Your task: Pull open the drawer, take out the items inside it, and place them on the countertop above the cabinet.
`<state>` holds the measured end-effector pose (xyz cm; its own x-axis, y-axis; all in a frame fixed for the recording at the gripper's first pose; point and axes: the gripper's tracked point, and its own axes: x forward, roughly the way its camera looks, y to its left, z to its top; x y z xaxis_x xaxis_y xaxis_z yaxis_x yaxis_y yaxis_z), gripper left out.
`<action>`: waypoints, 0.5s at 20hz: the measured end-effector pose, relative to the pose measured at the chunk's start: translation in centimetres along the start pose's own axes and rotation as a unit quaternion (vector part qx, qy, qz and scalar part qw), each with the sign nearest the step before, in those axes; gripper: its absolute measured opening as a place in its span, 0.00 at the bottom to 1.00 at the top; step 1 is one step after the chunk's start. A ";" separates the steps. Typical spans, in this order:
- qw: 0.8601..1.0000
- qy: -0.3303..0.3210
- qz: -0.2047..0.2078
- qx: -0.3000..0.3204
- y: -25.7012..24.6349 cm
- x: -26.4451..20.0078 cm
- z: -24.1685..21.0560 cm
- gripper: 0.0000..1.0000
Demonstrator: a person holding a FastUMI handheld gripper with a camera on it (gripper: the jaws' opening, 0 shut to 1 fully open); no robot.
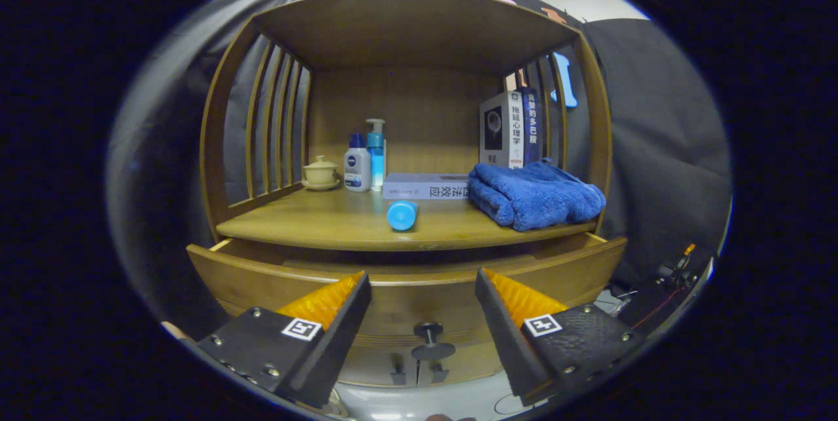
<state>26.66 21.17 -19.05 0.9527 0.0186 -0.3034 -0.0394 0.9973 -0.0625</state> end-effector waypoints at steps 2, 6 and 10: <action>1.000 0.001 -0.003 0.001 0.1 0.7 0.1 0.97; 1.000 0.001 -0.010 -0.004 0.4 2.1 0.3 0.97; 1.000 0.000 -0.016 -0.004 0.9 3.1 0.5 0.97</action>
<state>29.75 22.14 -19.54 0.9536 -0.0128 -0.3008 -0.0119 0.9967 -0.0803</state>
